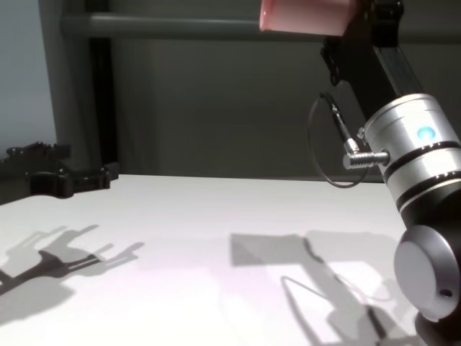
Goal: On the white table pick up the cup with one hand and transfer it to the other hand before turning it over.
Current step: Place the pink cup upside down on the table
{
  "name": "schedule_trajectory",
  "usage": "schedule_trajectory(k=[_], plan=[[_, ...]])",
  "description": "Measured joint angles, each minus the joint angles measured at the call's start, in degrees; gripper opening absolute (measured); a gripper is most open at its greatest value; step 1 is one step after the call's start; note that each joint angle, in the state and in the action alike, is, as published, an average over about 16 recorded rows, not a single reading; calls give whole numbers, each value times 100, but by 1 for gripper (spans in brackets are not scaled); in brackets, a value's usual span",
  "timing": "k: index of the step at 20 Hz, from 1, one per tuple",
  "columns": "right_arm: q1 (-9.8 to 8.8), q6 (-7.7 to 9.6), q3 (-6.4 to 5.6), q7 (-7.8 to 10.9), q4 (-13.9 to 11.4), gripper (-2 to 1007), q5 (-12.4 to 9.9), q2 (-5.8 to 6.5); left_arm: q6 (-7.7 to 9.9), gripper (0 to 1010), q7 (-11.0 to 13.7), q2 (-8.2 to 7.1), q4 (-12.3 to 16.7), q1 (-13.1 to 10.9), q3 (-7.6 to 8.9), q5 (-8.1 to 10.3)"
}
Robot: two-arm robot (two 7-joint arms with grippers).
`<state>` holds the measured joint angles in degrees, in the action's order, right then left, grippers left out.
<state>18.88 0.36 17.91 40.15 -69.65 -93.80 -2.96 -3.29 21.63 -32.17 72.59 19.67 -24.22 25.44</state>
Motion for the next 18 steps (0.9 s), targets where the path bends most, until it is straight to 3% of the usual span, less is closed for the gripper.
schedule_trajectory(k=[18], plan=[[0,0,0,0,0,737,0,0,45,1001,-54,19,37,-89,53,-5]])
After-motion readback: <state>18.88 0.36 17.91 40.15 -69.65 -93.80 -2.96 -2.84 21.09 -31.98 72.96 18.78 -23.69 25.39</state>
